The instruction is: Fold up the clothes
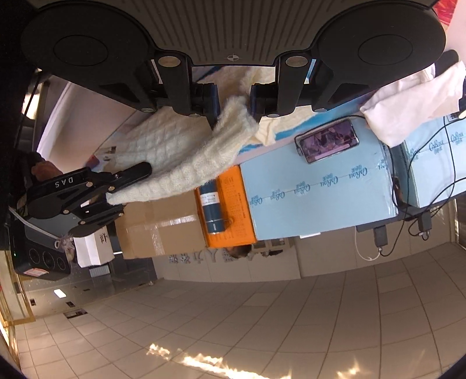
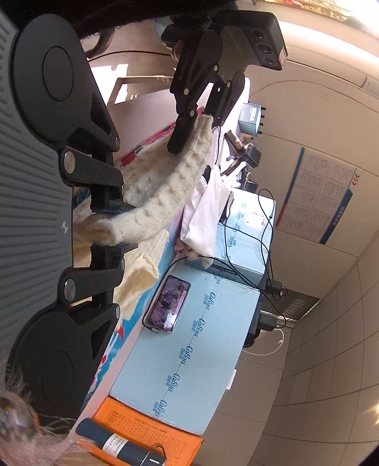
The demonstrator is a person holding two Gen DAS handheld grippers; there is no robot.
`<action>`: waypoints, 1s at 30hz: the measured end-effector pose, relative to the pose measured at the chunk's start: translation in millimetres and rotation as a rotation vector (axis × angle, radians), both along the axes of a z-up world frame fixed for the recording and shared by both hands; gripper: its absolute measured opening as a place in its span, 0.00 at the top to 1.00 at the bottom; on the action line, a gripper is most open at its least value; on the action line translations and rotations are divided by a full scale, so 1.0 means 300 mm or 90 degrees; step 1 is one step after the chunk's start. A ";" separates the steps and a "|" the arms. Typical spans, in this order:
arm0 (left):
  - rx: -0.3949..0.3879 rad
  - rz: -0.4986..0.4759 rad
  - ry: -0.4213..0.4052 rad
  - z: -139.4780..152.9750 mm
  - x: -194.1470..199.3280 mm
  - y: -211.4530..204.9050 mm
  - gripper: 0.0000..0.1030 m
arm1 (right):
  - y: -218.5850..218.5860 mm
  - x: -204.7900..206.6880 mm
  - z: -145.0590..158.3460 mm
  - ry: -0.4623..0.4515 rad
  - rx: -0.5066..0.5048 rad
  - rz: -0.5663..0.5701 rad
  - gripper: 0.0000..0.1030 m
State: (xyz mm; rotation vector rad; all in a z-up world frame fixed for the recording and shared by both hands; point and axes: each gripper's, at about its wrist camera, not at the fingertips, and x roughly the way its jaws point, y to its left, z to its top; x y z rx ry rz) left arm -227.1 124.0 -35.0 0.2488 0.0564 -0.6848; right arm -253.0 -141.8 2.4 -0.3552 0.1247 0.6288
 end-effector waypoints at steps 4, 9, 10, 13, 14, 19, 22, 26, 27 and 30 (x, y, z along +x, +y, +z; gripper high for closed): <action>-0.112 0.031 -0.022 0.024 0.064 0.004 0.82 | 0.002 0.057 0.017 -0.070 0.038 -0.045 0.85; -0.176 0.087 -0.006 0.053 0.189 -0.004 0.82 | 0.023 0.190 0.047 -0.117 0.034 -0.061 0.85; -0.187 0.100 0.004 0.060 0.219 -0.005 0.82 | 0.032 0.228 0.053 -0.123 0.024 -0.061 0.85; -0.200 0.129 0.037 0.075 0.314 -0.010 0.82 | 0.054 0.359 0.059 -0.111 -0.005 -0.062 0.85; -0.207 0.132 0.056 0.079 0.346 -0.008 0.82 | 0.060 0.408 0.058 -0.099 -0.014 -0.061 0.85; -0.238 0.169 0.150 0.076 0.517 -0.004 0.82 | 0.087 0.619 0.030 -0.039 -0.042 -0.062 0.84; -0.259 0.183 0.201 0.054 0.600 -0.003 0.82 | 0.097 0.712 0.003 -0.002 -0.041 -0.073 0.84; -0.271 0.216 0.265 -0.002 0.691 -0.001 0.82 | 0.100 0.776 -0.043 0.029 -0.040 -0.094 0.81; -0.270 0.217 0.288 -0.015 0.713 0.001 0.82 | 0.099 0.788 -0.059 0.040 -0.040 -0.101 0.79; -0.301 0.212 0.332 -0.038 0.737 0.029 0.80 | 0.097 0.816 -0.101 0.060 -0.049 -0.120 0.77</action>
